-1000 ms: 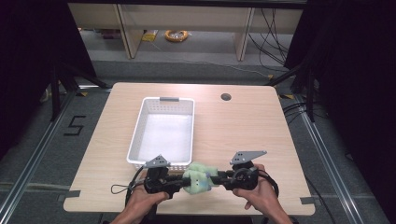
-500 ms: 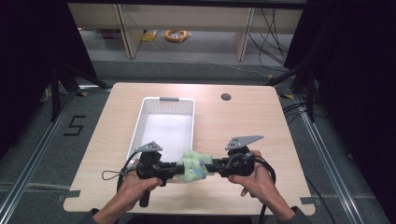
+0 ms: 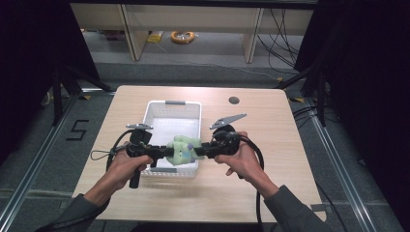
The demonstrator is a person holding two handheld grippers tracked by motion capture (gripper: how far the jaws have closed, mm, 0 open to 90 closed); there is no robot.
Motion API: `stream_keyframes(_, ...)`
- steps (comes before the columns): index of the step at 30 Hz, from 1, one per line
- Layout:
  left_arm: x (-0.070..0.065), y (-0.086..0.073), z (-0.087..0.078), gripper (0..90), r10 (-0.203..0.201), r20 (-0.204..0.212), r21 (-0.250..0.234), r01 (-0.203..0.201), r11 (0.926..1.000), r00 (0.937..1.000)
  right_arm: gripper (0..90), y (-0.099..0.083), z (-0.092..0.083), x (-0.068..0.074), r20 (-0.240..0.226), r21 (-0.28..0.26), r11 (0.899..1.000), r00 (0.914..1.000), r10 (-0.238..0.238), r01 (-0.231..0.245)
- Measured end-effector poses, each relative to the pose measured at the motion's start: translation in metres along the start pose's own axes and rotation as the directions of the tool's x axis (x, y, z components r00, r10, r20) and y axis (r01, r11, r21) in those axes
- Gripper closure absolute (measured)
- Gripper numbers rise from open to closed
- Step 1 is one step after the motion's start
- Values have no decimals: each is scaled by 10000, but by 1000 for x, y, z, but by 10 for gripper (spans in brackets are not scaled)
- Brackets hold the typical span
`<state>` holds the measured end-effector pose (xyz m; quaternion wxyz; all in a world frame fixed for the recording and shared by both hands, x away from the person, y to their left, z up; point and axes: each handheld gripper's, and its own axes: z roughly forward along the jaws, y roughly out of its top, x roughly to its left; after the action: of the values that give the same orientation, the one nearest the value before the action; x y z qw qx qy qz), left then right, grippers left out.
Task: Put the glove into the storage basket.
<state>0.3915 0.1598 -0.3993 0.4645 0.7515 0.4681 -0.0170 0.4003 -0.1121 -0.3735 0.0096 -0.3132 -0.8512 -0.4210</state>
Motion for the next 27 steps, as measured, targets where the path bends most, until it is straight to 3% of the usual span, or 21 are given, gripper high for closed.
stream_keyframes(9, 41, -2, 6, 734, -600, -496, 777, 637, 9949, 9970, 744, 10, 49, -10, -84, 664, 9958, 9979, 639, -632)
stream_keyframes(16, 61, -7, 17, 731, -860, -835, 1191, 956, 9883, 9928, 743, 9, 77, -18, -55, 1074, 9896, 9953, 971, -960)
stream_keyframes(19, 64, -8, 19, 731, -798, -1130, 1346, 948, 9864, 9904, 742, 8, 84, -20, 7, 1263, 9870, 9950, 1001, -994)
stream_keyframes(22, 66, -10, 21, 731, -586, -1322, 1546, 790, 9848, 9895, 738, 7, 89, -20, 243, 1728, 9748, 9900, 1391, -1412)
stream_keyframes(23, 66, -10, 21, 730, -428, -1407, 1733, 672, 9826, 9891, 737, 7, 92, -21, 139, 1604, 9801, 9931, 1162, -1169)
stream_keyframes(25, 65, -11, 24, 729, -257, -1568, 1769, 536, 9828, 9873, 735, 6, 96, -23, 137, 1722, 9792, 9942, 1068, -1076)
stream_keyframes(27, 66, -12, 26, 734, -87, -1587, 2037, 413, 9782, 9873, 734, 6, 100, -23, 249, 1920, 9740, 9928, 1174, -1200)
